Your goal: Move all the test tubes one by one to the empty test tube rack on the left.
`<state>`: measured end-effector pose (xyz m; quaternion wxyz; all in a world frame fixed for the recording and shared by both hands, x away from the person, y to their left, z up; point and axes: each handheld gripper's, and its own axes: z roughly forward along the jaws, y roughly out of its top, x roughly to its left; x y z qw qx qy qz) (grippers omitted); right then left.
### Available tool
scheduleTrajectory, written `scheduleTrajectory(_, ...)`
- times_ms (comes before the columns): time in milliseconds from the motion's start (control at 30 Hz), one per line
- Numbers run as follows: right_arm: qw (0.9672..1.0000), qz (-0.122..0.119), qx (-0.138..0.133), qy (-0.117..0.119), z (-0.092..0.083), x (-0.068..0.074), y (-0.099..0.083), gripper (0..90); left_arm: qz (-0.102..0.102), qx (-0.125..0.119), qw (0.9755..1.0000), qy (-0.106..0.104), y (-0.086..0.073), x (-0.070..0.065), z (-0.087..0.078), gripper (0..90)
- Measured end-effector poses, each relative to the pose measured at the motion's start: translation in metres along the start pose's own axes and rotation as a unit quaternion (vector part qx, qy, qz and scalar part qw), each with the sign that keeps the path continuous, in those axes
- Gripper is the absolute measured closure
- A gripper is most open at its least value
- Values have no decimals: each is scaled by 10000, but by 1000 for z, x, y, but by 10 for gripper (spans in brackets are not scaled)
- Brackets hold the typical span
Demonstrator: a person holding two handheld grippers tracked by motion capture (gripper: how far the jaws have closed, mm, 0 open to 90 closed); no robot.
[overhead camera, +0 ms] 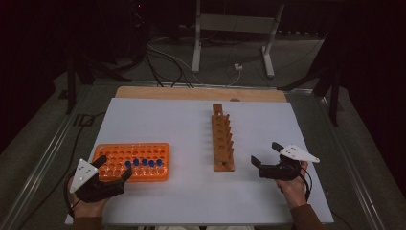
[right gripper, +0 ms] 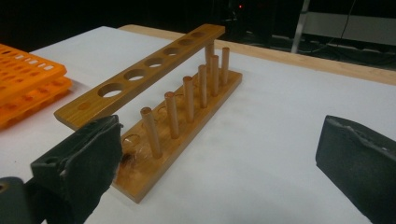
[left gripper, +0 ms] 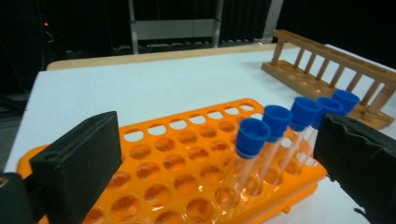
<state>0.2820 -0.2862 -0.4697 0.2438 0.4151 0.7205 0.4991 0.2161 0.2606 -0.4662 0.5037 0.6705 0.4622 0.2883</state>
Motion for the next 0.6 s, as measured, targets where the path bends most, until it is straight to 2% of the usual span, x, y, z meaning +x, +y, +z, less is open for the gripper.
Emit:
scheduleTrajectory(367, 9997, 151, -150, -74, -9, -5, -10, 8, -262, -256, 9991, 208, 1, 15, -2, 8)
scheduleTrajectory(600, 9994, 253, -216, -117, -14, -8, -12, 7, -177, -246, 9993, 216, 1, 16, -1, 7)
